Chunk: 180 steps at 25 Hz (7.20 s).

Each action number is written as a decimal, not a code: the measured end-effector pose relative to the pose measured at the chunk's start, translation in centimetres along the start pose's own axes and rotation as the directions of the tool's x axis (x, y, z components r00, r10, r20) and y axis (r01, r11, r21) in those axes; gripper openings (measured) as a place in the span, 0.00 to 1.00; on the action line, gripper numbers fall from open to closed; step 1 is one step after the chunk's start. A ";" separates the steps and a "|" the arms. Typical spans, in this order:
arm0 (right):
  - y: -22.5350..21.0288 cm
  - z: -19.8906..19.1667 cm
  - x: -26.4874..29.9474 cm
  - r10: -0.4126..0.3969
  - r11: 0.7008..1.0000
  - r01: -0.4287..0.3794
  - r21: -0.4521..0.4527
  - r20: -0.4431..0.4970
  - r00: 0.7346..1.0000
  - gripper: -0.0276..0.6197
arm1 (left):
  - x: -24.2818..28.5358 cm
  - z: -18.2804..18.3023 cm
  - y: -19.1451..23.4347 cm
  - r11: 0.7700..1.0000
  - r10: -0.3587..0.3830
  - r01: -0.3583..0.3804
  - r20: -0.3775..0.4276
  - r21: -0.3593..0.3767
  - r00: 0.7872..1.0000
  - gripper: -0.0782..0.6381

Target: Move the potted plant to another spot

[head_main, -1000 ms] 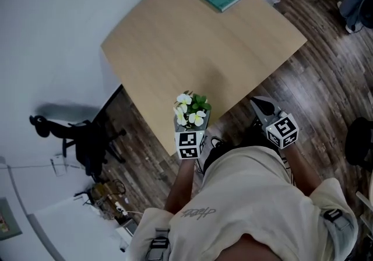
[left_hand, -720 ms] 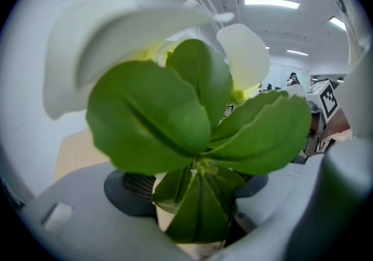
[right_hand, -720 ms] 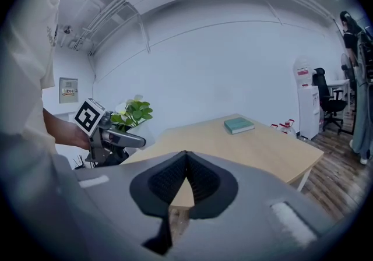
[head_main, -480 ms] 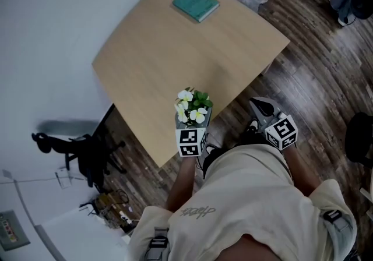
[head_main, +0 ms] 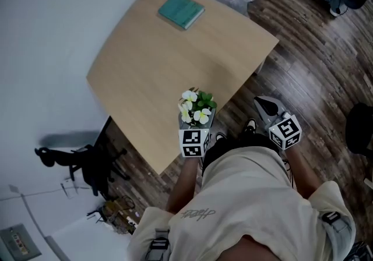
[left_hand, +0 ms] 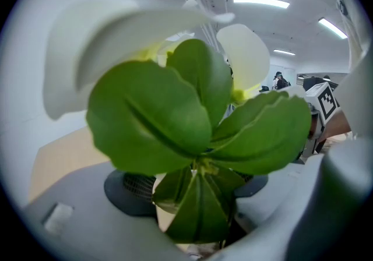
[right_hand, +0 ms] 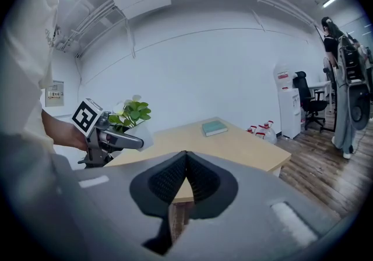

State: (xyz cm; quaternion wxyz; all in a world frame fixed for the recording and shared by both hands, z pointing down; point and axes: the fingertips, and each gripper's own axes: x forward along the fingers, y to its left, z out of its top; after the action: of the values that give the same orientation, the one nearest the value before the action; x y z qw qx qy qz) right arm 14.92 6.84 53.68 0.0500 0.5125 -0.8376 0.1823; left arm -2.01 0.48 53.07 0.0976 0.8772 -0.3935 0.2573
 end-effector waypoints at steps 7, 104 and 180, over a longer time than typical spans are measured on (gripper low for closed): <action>-0.6 0.5 0.4 -0.059 0.998 0.059 -0.005 -0.012 0.998 0.05 | 1.6 0.1 0.4 0.997 -0.073 0.073 -0.011 0.017 0.997 0.60; -26.0 13.9 13.6 0.087 0.987 -0.098 -0.126 -0.089 0.992 0.05 | 22.4 12.3 2.0 0.964 0.152 -0.145 0.017 -0.221 0.988 0.60; -38.7 11.8 22.2 0.378 0.923 -0.383 0.034 -0.264 0.887 0.05 | 42.5 6.1 4.9 0.922 0.244 -0.314 -0.288 -0.228 0.926 0.69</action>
State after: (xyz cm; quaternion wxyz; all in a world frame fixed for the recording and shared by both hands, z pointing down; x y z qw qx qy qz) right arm 39.62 -31.85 58.54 0.1302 0.3090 -0.9090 0.2475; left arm 20.35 -32.26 70.20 0.2280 0.7497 -0.5308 0.3227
